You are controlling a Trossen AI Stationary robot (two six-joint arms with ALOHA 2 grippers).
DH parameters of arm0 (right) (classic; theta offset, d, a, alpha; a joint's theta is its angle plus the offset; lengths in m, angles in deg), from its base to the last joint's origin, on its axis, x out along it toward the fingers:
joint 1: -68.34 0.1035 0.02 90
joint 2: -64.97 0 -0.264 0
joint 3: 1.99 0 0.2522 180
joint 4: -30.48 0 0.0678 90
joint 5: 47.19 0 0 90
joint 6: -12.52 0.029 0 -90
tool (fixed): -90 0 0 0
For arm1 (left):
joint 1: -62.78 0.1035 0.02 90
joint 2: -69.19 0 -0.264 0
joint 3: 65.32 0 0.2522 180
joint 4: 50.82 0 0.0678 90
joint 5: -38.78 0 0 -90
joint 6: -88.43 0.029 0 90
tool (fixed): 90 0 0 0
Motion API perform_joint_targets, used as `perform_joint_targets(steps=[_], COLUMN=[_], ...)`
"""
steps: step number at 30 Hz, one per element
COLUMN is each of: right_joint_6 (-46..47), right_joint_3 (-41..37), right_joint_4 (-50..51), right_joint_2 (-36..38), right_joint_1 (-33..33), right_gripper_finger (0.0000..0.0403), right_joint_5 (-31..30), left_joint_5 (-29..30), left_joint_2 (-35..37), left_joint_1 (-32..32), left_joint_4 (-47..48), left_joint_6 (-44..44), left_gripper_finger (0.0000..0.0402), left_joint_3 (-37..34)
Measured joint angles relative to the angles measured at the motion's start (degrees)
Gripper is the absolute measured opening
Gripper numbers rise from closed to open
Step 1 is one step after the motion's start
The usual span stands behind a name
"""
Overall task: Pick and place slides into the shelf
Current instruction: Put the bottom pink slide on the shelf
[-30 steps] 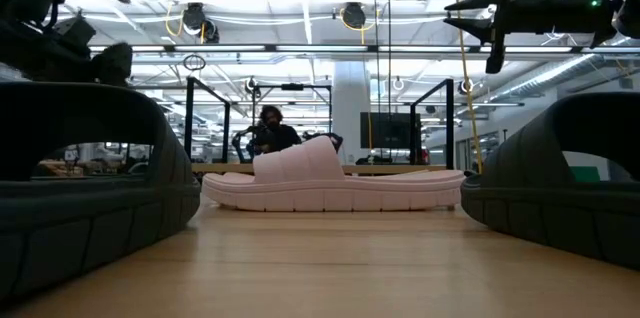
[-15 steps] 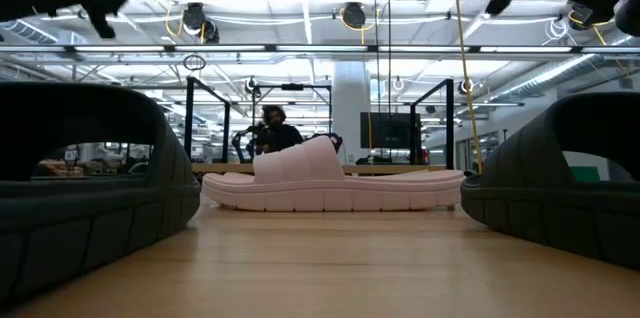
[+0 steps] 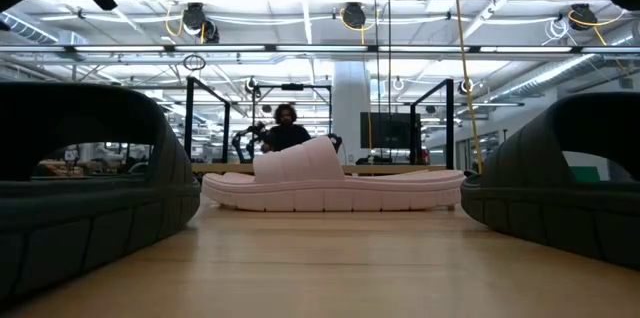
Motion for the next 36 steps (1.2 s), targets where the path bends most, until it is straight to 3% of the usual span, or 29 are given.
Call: perform_joint_targets(steps=[6, 13, 16, 24, 27, 33, 36], right_joint_6=[-3.7, -11.5, -15.3, -24.2, -27.0, -32.4, -33.8], right_joint_3=[0.1, 1.7, 6.2, 24.0, 29.2, 35.7, 36.9], right_joint_4=[2.1, 5.5, 9.7, 32.3, 34.8, 35.2, 35.1], right_joint_2=[-0.1, -1.6, -2.8, -9.7, -13.1, -17.4, -17.9], right_joint_1=[1.0, 3.9, 5.5, 11.2, 13.2, 15.8, 16.2], right_gripper_finger=[0.0075, 0.0075, 0.0075, 0.0075, 0.0075, 0.0075, 0.0075], right_joint_5=[0.1, 0.1, 0.1, 0.1, 0.1, 0.1, 0.0], left_joint_5=[0.2, 0.4, 1.7, 5.7, 5.0, 5.8, 7.4], left_joint_2=[0.0, 0.0, 0.0, 0.0, 0.0, -2.2, -6.4], left_joint_1=[0.0, 0.0, 0.0, 0.0, 0.0, 0.0, 0.0], left_joint_4=[3.4, 1.1, -0.4, -3.6, 2.6, 31.3, 40.8], left_joint_6=[-3.7, -2.8, -2.2, 1.8, 3.9, 7.5, 5.8], left_gripper_finger=[0.0147, 0.0147, 0.0147, 0.0147, 0.0147, 0.0147, 0.0147], left_joint_3=[0.0, 0.0, 0.0, 2.2, 6.8, 23.7, 31.7])
